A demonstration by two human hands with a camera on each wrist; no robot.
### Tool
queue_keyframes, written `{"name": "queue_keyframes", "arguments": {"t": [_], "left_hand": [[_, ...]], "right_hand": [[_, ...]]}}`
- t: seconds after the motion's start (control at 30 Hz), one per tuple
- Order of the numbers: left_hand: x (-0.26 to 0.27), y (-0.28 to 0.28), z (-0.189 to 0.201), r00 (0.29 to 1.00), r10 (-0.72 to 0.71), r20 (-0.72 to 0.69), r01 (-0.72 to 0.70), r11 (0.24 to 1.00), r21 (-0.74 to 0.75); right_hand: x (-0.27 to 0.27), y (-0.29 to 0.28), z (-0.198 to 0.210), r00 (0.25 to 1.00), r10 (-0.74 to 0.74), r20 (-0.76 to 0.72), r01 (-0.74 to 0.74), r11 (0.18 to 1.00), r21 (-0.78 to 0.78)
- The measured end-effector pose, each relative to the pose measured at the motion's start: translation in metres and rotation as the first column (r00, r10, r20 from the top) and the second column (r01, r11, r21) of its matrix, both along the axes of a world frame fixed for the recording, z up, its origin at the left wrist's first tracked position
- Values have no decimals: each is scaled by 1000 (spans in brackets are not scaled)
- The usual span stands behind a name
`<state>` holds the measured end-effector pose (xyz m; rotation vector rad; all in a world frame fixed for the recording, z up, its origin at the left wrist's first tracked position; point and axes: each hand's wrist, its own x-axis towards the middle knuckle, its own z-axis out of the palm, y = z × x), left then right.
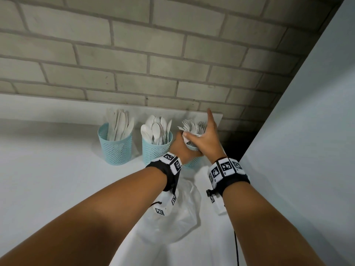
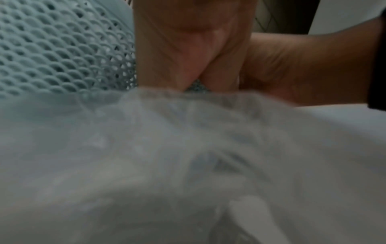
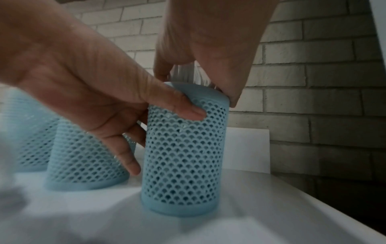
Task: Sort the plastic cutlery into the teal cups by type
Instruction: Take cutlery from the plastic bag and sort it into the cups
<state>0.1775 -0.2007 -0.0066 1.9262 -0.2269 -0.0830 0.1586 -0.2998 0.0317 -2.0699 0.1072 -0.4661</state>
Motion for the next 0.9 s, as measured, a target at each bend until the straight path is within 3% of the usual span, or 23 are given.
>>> {"name": "queue_keyframes", "arguments": {"t": [0.13,0.23,0.37,0.5,0.6,0.7,0.77,0.83,0.9], "left_hand": [[1,2,3,998,-52,37,49,996,77],[1,1,4,998,-49,47,45,996,79],[2,2,0,999,-24,45,22,999,42],[6,-1,-5,999,3,43,-6,998,64],[7,1,-7,999,-12,33,10,998,58],[8,2,-8,999,-21,45,18,997,72],[8,1,-8,997,-42,62,35,994,108],[8,1,-5,994,-61,88,47,986,158],[5,3,-2,995,-67,78,53,985,162]], "right_hand": [[11,7,3,995,26,-92,-36,993,-108],[15,16,-1,999,23,-34,-31,972,-233],[19,17,2,989,-114,93,124,986,-108],[17,12,10,970,-136,204,123,990,75],[13,6,11,975,-107,193,91,992,92],[9,1,10,998,-39,49,40,999,-16],[9,4,9,999,-16,-41,8,980,-196],[11,9,10,992,-70,-108,14,895,-446],[16,12,9,980,-159,-123,70,843,-534]]}}
